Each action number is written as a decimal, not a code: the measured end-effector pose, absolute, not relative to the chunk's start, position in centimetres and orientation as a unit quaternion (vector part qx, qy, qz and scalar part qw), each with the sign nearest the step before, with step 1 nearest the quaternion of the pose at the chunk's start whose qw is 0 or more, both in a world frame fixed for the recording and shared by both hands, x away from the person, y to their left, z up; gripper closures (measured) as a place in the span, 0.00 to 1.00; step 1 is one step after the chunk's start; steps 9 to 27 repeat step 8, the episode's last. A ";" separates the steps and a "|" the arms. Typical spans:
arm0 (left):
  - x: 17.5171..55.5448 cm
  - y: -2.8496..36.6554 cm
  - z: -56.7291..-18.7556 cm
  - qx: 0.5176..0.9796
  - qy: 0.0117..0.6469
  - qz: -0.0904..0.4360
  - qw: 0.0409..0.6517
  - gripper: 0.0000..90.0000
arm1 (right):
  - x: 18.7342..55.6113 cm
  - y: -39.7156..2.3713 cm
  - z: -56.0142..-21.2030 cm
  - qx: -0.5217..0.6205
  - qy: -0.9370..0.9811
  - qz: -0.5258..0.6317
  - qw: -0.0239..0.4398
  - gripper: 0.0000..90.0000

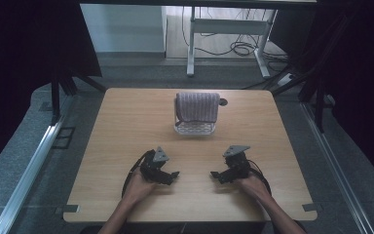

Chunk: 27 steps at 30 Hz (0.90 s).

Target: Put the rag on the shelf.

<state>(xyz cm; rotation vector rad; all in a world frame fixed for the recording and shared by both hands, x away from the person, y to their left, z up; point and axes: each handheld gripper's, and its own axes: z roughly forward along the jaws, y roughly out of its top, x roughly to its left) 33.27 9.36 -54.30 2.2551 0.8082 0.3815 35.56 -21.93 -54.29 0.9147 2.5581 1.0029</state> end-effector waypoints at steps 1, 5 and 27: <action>33.3 9.4 -54.3 0.871 0.312 0.147 0.350 0.11 | 35.6 -21.9 -54.3 0.313 0.877 0.344 0.123 0.00; 33.4 9.3 -54.3 0.872 0.314 0.145 0.347 0.11 | 35.6 -22.1 -54.5 0.313 0.873 0.353 0.125 0.00; 33.9 9.6 -54.4 0.869 0.332 0.118 0.348 0.11 | 35.6 -22.1 -54.5 0.313 0.873 0.353 0.125 0.00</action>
